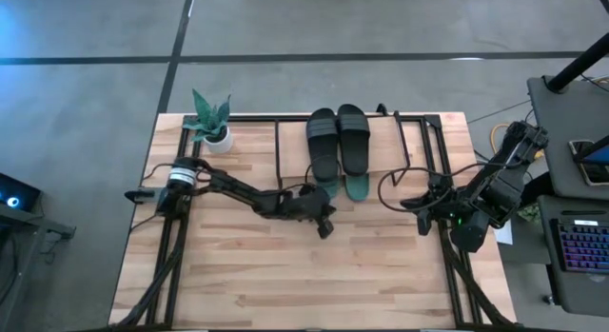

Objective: Pick and place slides into the shelf
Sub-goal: Put the green slides under the shelf

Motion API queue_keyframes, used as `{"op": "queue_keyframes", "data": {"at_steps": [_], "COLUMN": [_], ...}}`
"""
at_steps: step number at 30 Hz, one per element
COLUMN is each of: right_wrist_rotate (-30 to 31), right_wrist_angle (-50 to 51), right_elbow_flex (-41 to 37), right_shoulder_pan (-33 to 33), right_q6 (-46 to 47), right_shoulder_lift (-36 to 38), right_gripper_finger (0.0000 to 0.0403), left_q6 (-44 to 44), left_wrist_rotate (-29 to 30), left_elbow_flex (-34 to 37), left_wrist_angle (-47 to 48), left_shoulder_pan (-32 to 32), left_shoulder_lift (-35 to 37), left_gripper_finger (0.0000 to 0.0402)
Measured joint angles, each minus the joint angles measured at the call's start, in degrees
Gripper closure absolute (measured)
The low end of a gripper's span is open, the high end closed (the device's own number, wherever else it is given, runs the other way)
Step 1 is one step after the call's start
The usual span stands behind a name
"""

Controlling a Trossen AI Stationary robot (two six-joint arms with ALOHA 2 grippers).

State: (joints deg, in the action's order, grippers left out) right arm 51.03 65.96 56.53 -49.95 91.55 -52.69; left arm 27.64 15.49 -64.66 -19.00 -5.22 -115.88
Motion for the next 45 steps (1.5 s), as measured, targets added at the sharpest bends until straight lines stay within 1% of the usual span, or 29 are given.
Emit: {"op": "queue_keyframes", "data": {"at_steps": [3,5,8,10,12,16,23,27,30,35,38,41,45], "right_wrist_rotate": [-0.1,-0.9,-3.7,-5.8,-7.3,-7.7,-7.1,-7.1,-7.1,-7.1,-8.0,-10.2,-12.8], "right_wrist_angle": [0.4,1.3,1.2,0.8,0.1,-7.2,-25.3,-32.1,-33.4,-34.3,-38.1,-43.1,-48.5], "right_elbow_flex": [-0.1,-0.8,-3.6,-6.0,-8.9,-15.4,-26.6,-31.5,-33.1,-33.4,-33.4,-33.3,-33.3], "right_shoulder_pan": [0.0,0.0,0.0,0.0,0.0,0.0,2.1,5.1,7.7,11.2,13.0,14.6,17.4], "right_q6": [0.3,2.1,4.9,7.1,10.6,14.6,14.6,14.5,14.5,9.4,2.4,-5.6,-11.3], "right_shoulder_lift": [0.0,0.0,0.0,-0.3,-0.4,-0.7,-0.8,-2.0,-3.5,-6.5,-8.4,-10.9,-15.3], "right_gripper_finger": [0.0394,0.0394,0.0394,0.0394,0.0394,0.0394,0.0394,0.0394,0.0394,0.0394,0.0394,0.0394,0.0394], "left_q6": [-1.4,-1.5,-1.5,-1.4,-1.4,-1.3,-1.3,-1.3,-1.3,-1.0,-1.0,-0.6,0.5], "left_wrist_rotate": [0.0,0.0,0.6,2.0,3.8,8.7,17.3,19.2,19.2,19.1,19.1,19.0,19.0], "left_elbow_flex": [0.2,0.3,0.5,0.9,1.1,1.2,1.9,2.5,2.8,2.8,2.7,2.7,2.7], "left_wrist_angle": [1.2,2.2,5.0,8.8,10.1,15.5,22.3,25.1,26.6,26.7,26.5,26.5,26.6], "left_shoulder_pan": [-1.3,-2.2,-4.0,-5.4,-6.8,-9.9,-13.4,-13.8,-13.8,-14.0,-14.3,-14.4,-14.4], "left_shoulder_lift": [1.8,3.4,5.8,7.7,9.4,14.1,23.7,28.2,30.2,31.0,31.0,31.0,30.9], "left_gripper_finger": [0.0401,0.0402,0.0402,0.0402,0.0402,0.0402,0.0402,0.0402,0.0402,0.0402,0.0402,0.0402,0.0402]}}
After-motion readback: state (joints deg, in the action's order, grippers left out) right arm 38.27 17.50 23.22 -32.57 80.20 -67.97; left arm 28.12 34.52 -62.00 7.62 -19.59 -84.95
